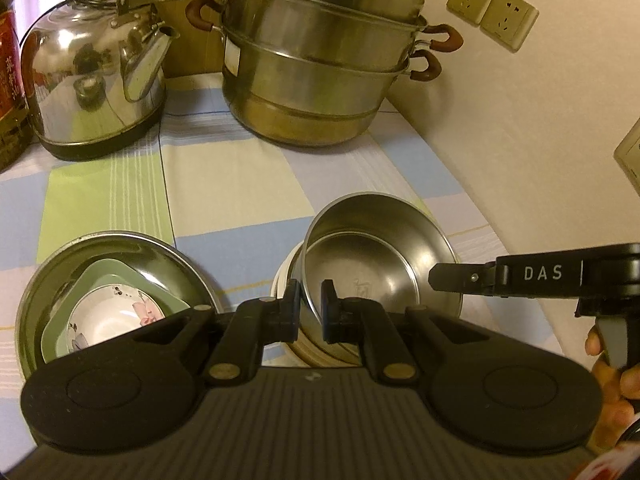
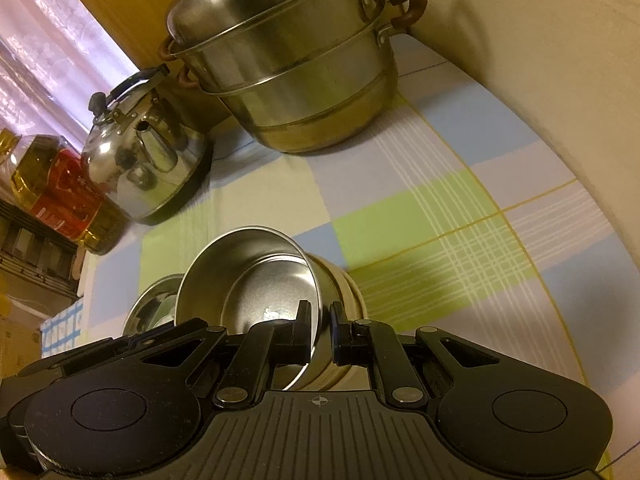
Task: Organize plates and bowls
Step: 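Carry the steel bowl with both tools and lower it into the cream bowl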
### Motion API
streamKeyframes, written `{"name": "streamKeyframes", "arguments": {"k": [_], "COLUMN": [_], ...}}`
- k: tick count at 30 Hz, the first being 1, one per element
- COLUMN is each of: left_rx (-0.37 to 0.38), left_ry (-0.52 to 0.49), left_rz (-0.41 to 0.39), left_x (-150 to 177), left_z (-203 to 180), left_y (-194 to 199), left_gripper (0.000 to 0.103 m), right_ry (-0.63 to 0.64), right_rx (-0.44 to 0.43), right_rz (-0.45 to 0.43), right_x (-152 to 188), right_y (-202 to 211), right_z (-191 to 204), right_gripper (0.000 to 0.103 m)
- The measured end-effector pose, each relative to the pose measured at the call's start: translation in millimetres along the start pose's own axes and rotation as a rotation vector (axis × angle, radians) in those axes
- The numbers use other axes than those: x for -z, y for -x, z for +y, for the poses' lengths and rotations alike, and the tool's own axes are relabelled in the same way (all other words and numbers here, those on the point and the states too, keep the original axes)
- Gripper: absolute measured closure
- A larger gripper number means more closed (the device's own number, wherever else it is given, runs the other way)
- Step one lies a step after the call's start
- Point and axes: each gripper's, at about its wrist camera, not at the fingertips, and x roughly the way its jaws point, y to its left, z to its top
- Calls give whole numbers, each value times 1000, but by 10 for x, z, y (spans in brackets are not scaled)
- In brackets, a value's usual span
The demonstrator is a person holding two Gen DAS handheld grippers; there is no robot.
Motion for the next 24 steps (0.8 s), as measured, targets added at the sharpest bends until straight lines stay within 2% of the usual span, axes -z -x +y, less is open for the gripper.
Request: {"name": "streamKeyframes", "arguments": {"k": [14,24], "left_rx": [-17,-20], "left_ry": [3,-9], "left_rz": [30,-7], "left_x": [23,17], "left_z": [10,-17], "left_y": [-164,-109], "left_gripper": [93,91], "right_ry": [-15,18], "right_rx": [-8,-13], "right_rz": [7,-28], "right_x": [20,18], "right_y": [-149,-87], "right_z": [-95,-74], "right_gripper": [94,93]}}
